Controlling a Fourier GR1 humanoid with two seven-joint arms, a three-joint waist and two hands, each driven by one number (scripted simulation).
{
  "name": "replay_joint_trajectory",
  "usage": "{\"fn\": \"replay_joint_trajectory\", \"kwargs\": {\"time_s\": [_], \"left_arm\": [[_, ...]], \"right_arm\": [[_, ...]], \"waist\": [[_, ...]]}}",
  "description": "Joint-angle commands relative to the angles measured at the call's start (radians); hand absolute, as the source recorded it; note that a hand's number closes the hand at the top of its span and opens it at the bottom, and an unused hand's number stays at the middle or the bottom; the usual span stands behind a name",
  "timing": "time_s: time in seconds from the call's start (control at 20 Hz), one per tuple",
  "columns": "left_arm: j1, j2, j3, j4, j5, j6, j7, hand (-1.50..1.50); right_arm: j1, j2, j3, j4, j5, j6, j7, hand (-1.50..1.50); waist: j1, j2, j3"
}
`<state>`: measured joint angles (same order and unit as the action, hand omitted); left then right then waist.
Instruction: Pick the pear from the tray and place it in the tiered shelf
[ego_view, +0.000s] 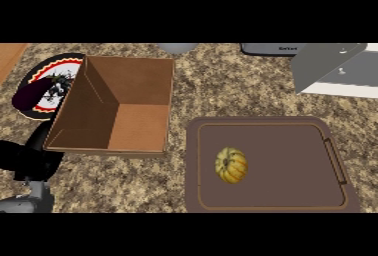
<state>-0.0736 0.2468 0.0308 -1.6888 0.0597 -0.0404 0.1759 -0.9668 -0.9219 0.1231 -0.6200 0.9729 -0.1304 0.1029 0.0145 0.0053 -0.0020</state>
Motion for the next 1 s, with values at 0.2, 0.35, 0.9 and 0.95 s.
{"fn": "replay_joint_trajectory", "kwargs": {"time_s": [0.2,0.35,0.9,0.95], "left_arm": [[0.001,-0.047,-0.044,-0.038,-0.020,0.017,0.044,0.00],[0.026,-0.008,0.004,-0.019,-0.004,-0.008,0.013,0.00],[0.030,-0.011,0.000,-0.041,-0.011,-0.007,0.034,0.00],[-0.009,-0.016,0.009,-0.003,-0.026,0.014,0.031,0.00]], "right_arm": [[-0.128,0.005,-0.095,0.055,0.006,-0.005,0.126,-1.50],[-0.143,0.006,-0.179,0.001,-0.083,-0.033,0.119,-1.50],[-0.280,-0.057,-0.443,-0.155,-0.320,0.019,0.296,-1.50],[-0.290,-0.095,-0.493,-0.136,-0.359,0.039,0.302,-1.50]], "waist": [[0.008,-0.001,0.003],[0.000,-0.005,0.003],[-0.026,-0.019,0.002],[-0.041,-0.016,0.002]]}}
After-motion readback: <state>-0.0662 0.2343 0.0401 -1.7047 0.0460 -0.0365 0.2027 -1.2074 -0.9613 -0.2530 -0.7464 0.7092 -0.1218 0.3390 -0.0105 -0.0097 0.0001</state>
